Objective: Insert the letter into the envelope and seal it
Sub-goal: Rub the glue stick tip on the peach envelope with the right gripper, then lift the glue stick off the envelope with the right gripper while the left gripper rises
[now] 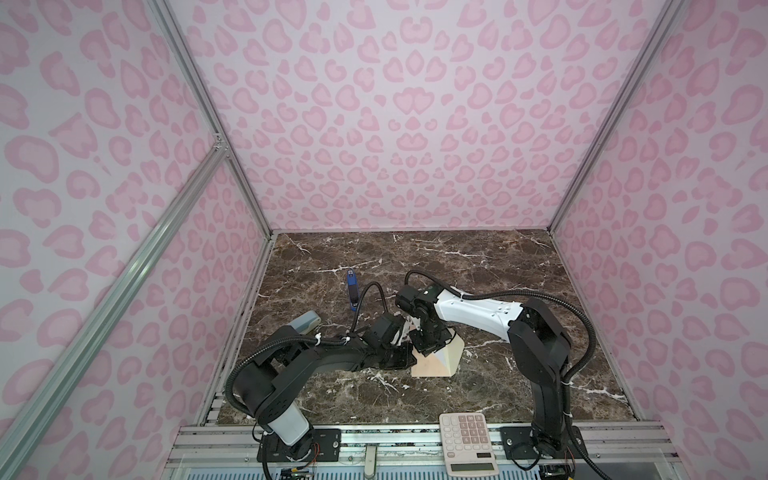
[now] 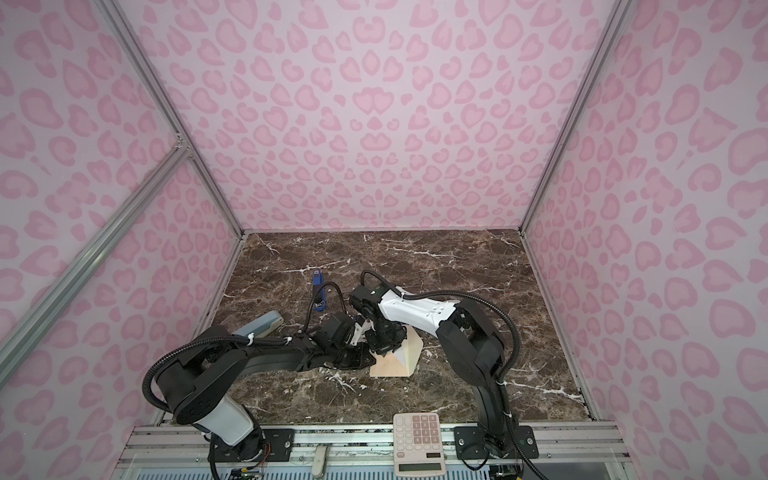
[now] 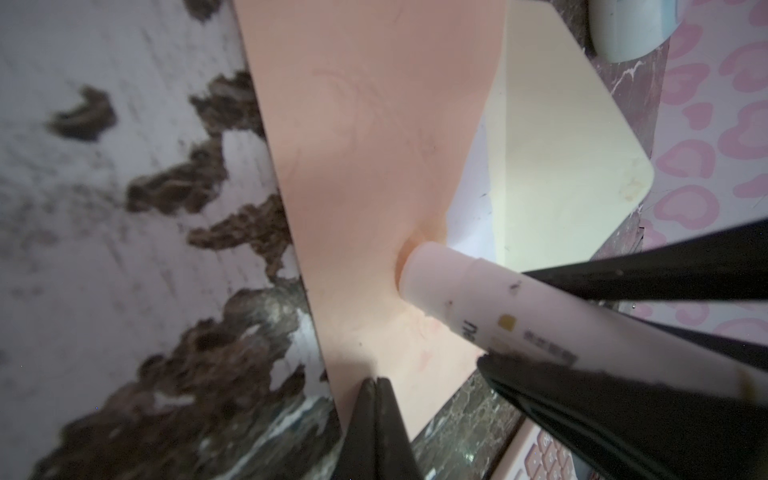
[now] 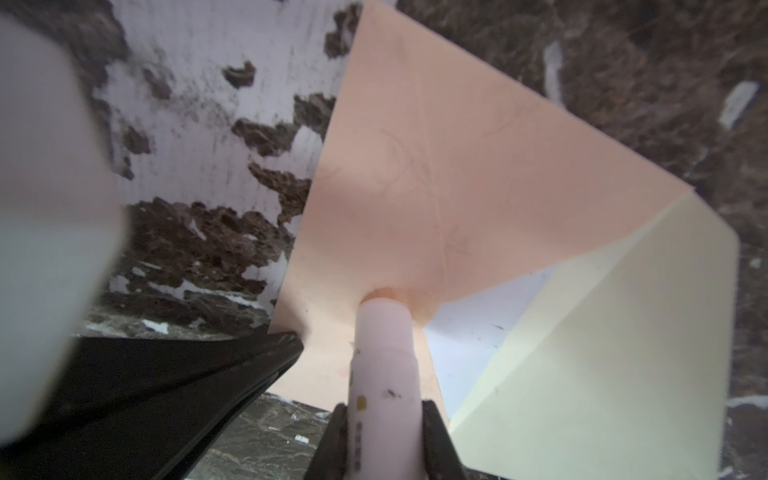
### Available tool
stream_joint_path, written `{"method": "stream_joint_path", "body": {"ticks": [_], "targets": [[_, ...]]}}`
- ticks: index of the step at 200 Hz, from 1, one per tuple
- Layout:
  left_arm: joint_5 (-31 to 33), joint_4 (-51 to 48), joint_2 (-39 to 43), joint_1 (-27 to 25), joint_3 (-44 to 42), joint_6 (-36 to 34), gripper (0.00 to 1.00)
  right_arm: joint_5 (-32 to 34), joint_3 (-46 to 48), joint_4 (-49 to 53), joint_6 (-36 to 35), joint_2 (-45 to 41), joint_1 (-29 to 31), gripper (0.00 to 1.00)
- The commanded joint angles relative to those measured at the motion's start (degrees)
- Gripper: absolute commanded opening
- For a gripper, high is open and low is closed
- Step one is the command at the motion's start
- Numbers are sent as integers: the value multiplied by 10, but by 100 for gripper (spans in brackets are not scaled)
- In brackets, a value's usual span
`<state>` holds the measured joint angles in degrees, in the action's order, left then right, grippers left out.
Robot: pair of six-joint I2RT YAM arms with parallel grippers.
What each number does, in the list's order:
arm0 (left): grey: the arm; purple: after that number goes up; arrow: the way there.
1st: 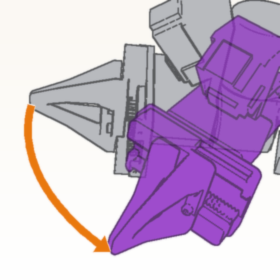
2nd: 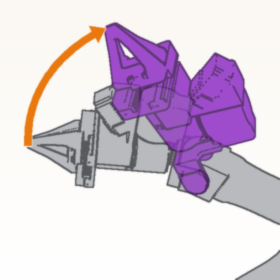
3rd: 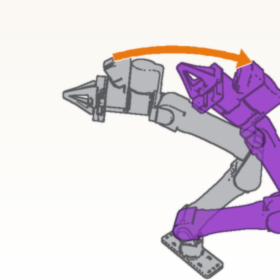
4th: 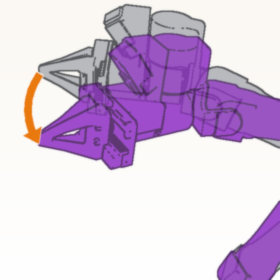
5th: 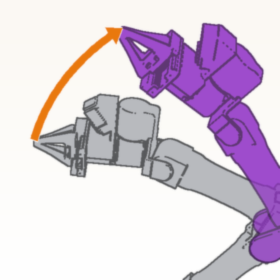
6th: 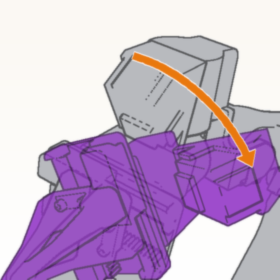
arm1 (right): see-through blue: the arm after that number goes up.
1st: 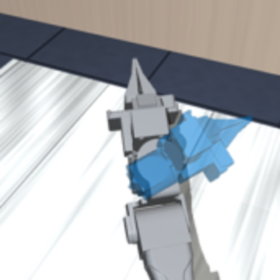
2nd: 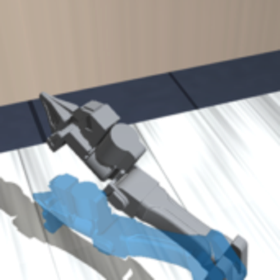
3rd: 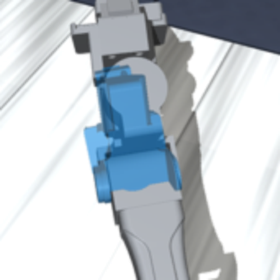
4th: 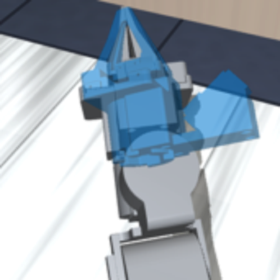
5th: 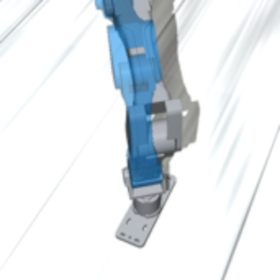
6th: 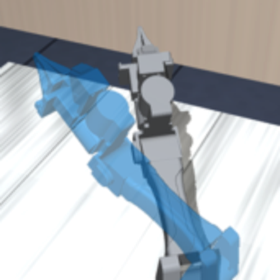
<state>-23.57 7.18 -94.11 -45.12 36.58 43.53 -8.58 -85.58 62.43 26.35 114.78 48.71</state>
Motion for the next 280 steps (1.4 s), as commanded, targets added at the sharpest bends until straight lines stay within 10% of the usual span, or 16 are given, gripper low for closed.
{"method": "stream_joint_path", "body": {"ticks": [1,280], "targets": [[31,-72,-5,-1,-6,-8,4,48,9,12,0,16,-2,0],[25,-67,-14,-6,-3,-8,4,-30,-1,-8,-17,-87,-30,0]]}}
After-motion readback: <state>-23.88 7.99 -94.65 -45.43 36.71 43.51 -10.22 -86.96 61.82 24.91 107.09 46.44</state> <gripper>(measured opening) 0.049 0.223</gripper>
